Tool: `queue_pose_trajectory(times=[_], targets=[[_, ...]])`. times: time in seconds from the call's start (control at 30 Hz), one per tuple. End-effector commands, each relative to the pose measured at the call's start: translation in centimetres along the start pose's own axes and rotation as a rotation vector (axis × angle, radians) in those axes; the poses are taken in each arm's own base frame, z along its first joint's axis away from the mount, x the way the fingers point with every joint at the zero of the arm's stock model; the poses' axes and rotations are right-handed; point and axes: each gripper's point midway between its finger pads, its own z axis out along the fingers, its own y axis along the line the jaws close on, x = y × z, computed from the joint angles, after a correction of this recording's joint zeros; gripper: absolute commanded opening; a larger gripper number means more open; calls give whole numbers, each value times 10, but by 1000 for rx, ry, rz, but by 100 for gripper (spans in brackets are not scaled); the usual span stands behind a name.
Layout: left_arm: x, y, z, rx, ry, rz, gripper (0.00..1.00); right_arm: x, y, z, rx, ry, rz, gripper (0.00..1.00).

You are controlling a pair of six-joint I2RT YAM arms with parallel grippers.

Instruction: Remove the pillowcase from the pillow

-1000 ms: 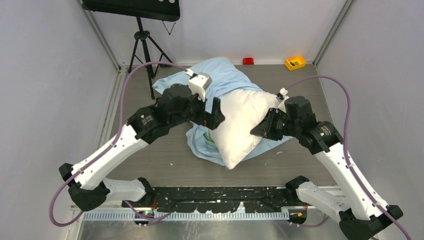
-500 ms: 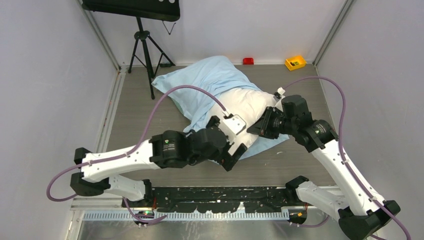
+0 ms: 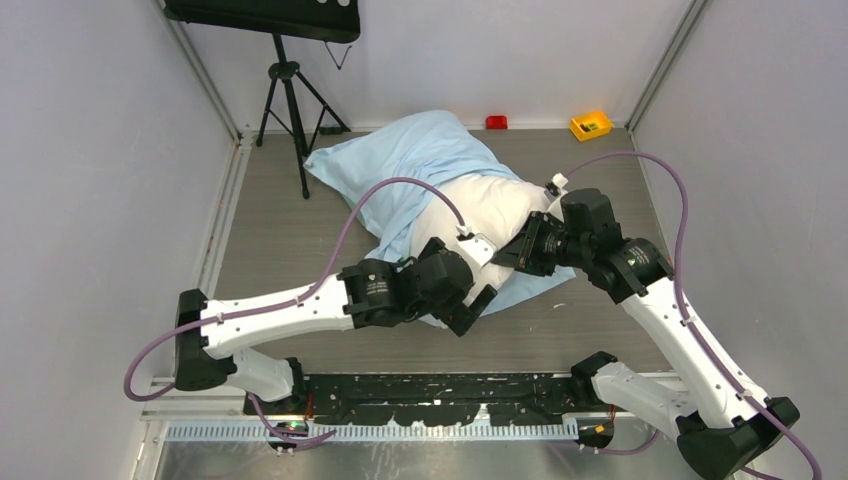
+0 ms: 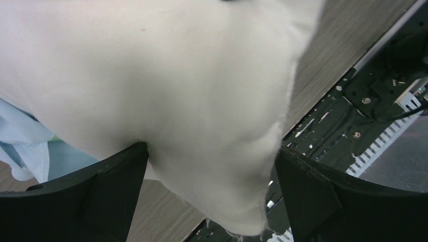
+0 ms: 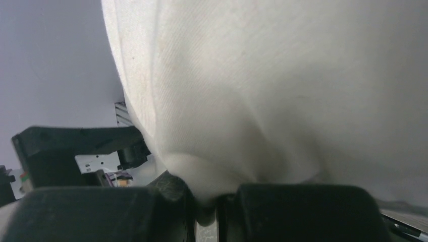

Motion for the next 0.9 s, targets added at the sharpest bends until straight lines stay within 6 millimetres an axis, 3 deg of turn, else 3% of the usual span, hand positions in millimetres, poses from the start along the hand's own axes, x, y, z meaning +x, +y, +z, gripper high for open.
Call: queue_pose_trajectory(times=[0.0, 0.07, 0.1, 0.2, 0.27, 0.4, 0.47, 0.53, 0.6, 0.67, 0.73, 0.87], targets=[[5, 8, 16, -5, 0, -83, 98, -19, 38, -17, -139, -82, -70, 0], [7, 16, 19, -40, 5, -82, 91, -18, 37, -18, -138, -79, -74, 0], [7, 19, 20, -55, 4, -82, 82, -17, 37, -18, -138, -77, -79, 0], [5, 27, 19, -99, -12, -92, 41, -17, 33, -20, -120, -81, -89, 0], [4, 32, 15, -113, -33, -105, 20, -17, 27, -22, -90, -91, -96, 0], [1, 42, 5, -127, -100, -142, 0, -17, 16, -25, -43, -114, -106, 2], [0, 46, -1, -127, -119, -159, 0, -15, 12, -25, -27, -115, -109, 12], [-2, 50, -8, -128, -132, -170, 0, -17, 5, -28, 10, -129, -107, 50], [-4, 55, -15, -130, -142, -185, 0, -21, -4, -34, 61, -165, -113, 80], [-5, 61, -20, -135, -148, -204, 0, -27, -10, -44, 104, -214, -129, 89], [-5, 67, -21, -116, -138, -232, 0, -31, -14, -56, 131, -258, -152, 92], [-8, 97, -29, -150, -127, -312, 0, -40, -34, -78, 238, -353, -174, 93]])
